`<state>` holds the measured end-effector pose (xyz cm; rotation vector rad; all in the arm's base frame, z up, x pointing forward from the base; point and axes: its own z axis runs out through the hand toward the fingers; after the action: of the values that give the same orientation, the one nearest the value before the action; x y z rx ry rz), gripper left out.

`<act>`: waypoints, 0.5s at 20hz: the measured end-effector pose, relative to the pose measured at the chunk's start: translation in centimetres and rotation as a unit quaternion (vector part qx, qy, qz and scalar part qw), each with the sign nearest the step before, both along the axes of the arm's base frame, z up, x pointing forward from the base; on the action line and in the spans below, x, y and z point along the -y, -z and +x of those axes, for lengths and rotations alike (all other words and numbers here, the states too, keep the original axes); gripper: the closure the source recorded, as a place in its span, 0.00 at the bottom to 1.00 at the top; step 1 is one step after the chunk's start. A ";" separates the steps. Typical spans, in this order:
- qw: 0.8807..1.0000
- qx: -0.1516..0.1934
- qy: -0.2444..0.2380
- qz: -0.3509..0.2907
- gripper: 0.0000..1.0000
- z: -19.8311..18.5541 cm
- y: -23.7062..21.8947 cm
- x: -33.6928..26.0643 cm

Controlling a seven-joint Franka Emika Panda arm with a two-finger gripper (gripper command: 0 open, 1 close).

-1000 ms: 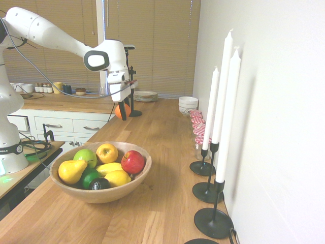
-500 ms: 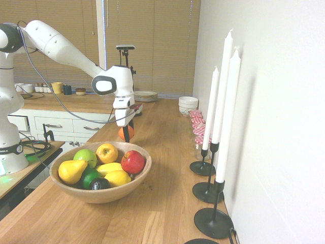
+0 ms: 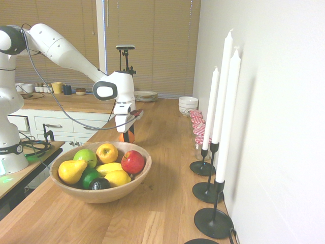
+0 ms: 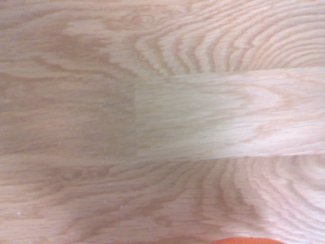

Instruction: Take orange out of the basket

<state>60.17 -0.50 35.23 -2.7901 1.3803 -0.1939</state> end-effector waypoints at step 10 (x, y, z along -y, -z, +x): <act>1.000 0.002 0.001 0.001 0.00 0.1 -0.2 0.1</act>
<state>60.27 -0.56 35.40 -2.7855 1.3827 -0.1975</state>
